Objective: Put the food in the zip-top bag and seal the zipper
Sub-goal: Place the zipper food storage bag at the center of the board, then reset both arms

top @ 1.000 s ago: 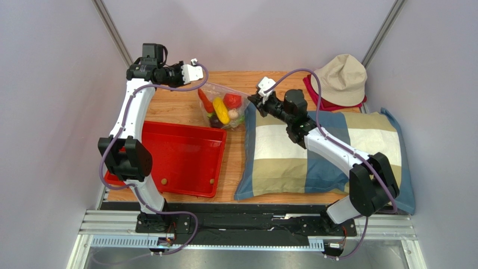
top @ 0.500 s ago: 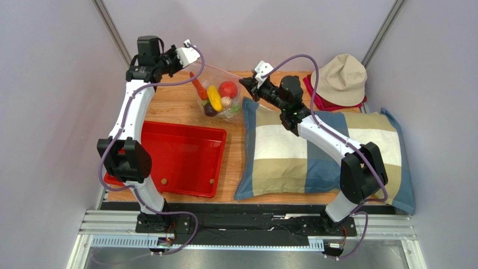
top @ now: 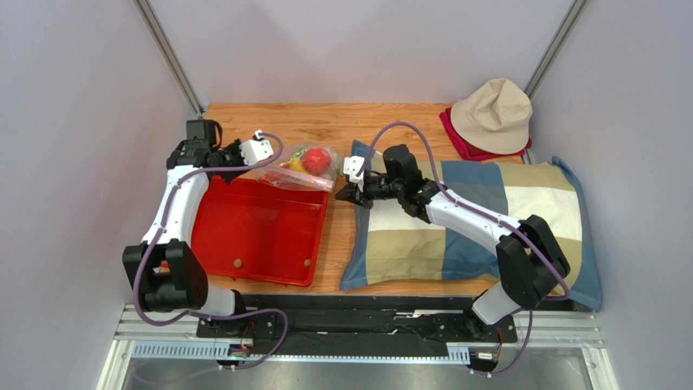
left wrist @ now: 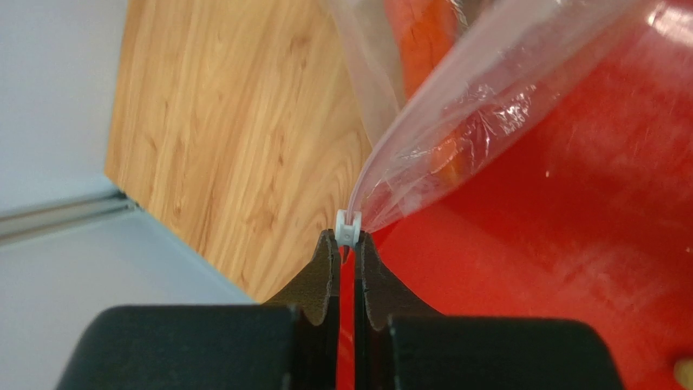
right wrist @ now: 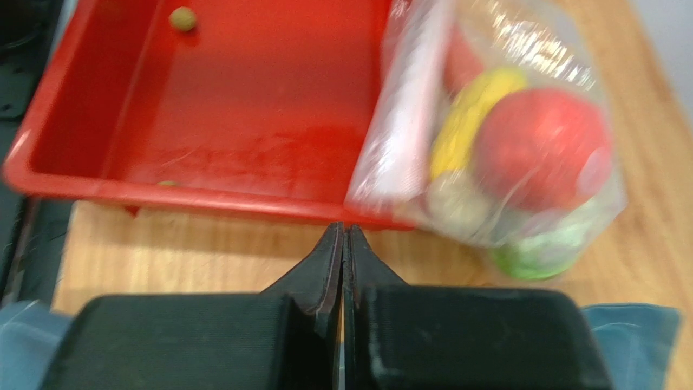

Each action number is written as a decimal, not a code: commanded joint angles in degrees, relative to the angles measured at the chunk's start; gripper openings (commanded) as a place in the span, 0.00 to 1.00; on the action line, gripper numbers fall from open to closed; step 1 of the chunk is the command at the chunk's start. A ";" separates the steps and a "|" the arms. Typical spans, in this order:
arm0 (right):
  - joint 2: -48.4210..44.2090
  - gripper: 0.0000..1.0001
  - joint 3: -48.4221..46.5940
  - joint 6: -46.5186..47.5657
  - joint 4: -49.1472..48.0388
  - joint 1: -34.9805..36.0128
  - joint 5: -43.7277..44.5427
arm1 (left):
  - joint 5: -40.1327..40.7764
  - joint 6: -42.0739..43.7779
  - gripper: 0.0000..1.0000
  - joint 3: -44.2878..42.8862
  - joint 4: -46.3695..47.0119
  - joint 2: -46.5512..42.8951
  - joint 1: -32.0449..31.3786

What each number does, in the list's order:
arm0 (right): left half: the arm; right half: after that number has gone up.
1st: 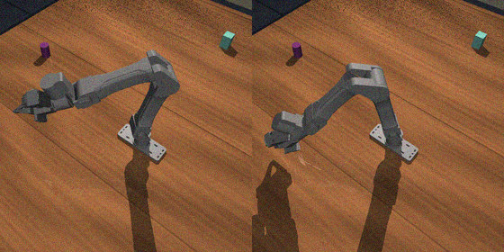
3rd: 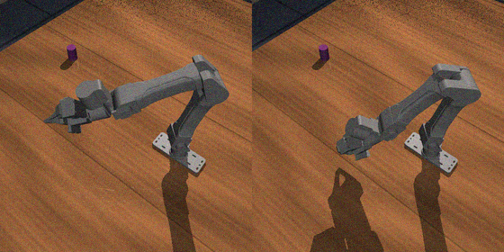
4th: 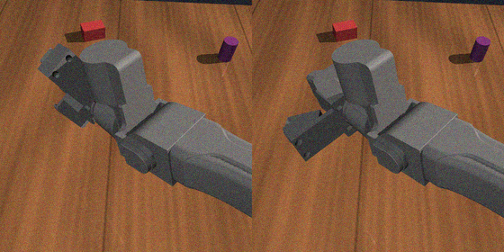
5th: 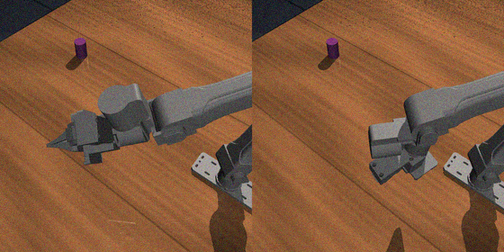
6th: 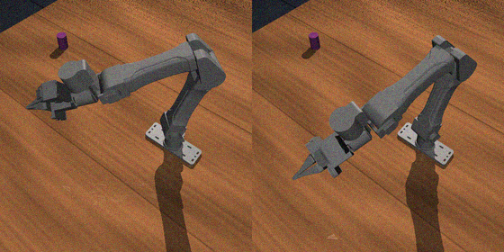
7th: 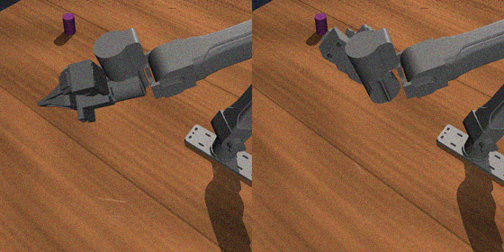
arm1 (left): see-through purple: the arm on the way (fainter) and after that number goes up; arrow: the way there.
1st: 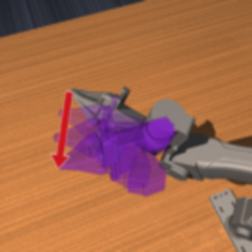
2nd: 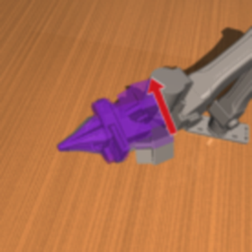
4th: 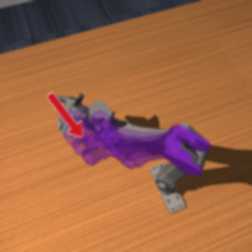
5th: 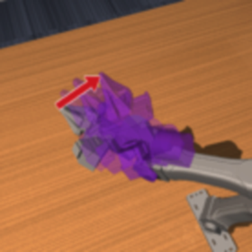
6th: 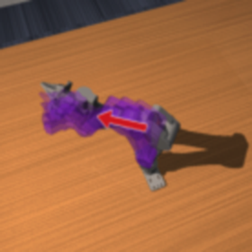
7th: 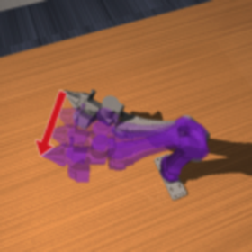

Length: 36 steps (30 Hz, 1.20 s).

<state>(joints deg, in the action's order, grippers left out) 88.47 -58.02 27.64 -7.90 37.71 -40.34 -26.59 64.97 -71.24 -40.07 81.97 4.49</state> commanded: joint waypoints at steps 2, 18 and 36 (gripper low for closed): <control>3.54 0.00 -9.99 10.32 23.58 -0.28 -9.57 | 2.95 8.50 0.09 2.94 -8.96 -4.36 3.24; -5.93 0.69 -14.49 2.70 25.93 -0.01 -3.35 | -14.01 -4.00 0.99 -6.95 -21.02 -17.11 3.24; -1.19 0.98 -24.34 -33.18 21.35 -25.66 10.63 | 1.35 -58.29 0.99 -50.40 -21.63 22.07 -0.61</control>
<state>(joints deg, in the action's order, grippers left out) 86.91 -84.07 0.80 13.08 15.66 -33.43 -31.07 15.68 -120.03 -60.10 100.62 7.01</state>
